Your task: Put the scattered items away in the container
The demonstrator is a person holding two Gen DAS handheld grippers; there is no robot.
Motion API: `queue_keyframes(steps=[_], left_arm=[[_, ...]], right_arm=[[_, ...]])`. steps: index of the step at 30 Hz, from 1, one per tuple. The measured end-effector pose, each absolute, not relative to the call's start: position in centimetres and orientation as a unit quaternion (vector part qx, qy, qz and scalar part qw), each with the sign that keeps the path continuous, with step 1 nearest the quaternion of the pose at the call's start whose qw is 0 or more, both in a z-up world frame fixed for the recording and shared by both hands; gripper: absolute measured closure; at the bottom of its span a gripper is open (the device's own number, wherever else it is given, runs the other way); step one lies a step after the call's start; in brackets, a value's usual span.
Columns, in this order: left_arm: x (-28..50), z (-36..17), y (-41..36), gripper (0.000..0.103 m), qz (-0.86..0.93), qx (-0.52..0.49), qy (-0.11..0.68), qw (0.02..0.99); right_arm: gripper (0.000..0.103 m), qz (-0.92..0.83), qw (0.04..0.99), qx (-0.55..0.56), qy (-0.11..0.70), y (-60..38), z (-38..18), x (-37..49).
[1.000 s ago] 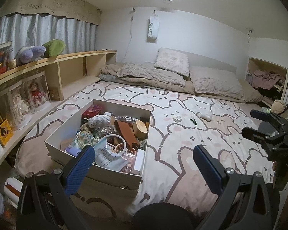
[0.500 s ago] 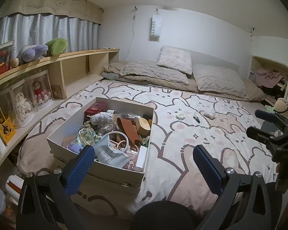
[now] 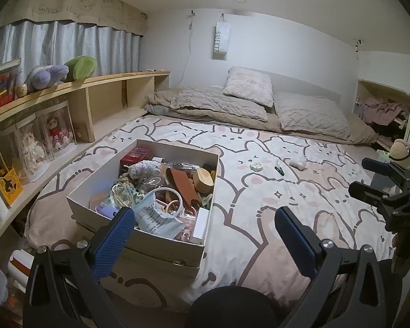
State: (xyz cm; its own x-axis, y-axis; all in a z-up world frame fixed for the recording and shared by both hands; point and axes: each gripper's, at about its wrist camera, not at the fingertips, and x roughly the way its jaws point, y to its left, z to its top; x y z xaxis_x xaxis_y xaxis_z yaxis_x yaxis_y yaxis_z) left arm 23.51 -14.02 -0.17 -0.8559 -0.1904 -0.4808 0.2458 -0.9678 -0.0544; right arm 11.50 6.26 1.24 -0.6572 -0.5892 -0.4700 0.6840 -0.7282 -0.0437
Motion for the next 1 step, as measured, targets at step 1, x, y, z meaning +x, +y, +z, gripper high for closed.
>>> queue_keyframes(steps=[1], left_arm=[[23.48,-0.14,-13.96,0.0,-0.962,0.243,0.056,0.113]], right_arm=[[0.0,-0.904,0.352,0.217,0.109,6.25,1.23,11.55]])
